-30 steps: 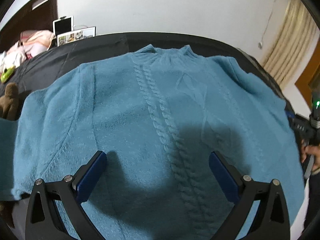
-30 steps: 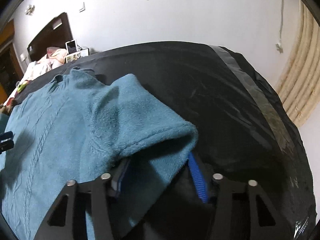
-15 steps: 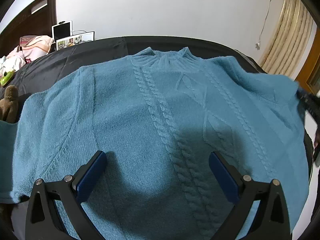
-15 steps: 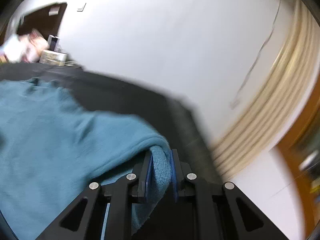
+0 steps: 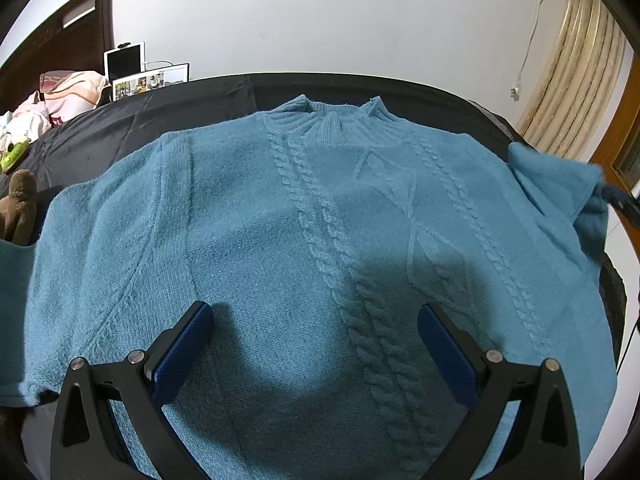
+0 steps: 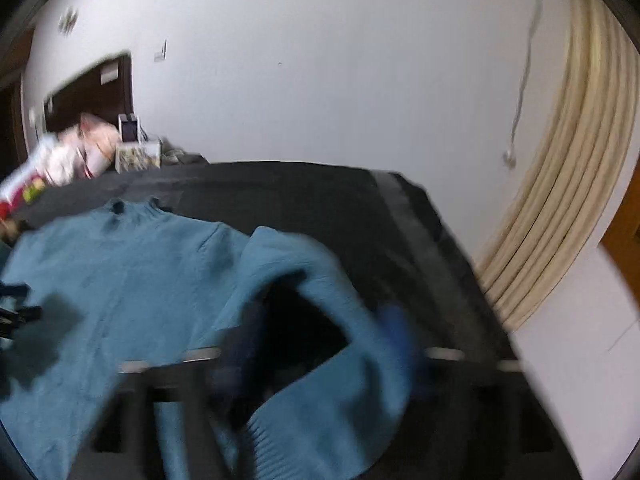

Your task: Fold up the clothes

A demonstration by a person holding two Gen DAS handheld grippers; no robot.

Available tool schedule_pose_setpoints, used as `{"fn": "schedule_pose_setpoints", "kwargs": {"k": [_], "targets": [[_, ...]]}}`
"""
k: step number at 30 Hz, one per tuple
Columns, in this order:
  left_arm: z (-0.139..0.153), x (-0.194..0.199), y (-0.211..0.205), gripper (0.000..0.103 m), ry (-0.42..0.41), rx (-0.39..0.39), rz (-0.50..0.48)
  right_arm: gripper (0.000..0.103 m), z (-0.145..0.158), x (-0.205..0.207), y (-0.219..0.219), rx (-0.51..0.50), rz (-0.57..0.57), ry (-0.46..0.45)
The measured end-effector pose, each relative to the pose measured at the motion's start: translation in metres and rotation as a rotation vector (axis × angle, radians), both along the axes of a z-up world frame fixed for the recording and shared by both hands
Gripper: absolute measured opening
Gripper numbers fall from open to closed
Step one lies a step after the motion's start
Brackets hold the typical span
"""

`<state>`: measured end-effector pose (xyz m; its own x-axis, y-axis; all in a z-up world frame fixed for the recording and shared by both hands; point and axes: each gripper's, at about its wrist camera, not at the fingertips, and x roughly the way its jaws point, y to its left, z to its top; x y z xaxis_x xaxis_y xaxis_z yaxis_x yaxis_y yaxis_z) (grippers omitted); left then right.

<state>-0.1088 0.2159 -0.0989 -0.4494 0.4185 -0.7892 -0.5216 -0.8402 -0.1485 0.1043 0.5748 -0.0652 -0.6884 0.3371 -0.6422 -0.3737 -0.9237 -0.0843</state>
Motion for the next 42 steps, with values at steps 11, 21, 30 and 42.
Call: {"fn": "schedule_pose_setpoints", "kwargs": {"k": [11,21,30,42], "targets": [[0.001,0.0,-0.001,0.102,0.0,0.003,0.004,0.083,-0.049,0.074,0.038,-0.218,-0.149,-0.003],[0.001,0.001,-0.005,0.102,-0.002,0.014,0.008,0.041,-0.048,0.061,0.041,-0.012,-0.224,-0.078],[0.001,0.0,-0.004,0.102,-0.001,0.01,0.007,0.01,-0.036,0.049,0.047,0.234,-0.335,-0.159],[0.001,0.001,-0.006,0.102,-0.003,0.019,0.009,0.061,-0.01,0.057,0.084,-0.359,-0.271,0.125]]}}
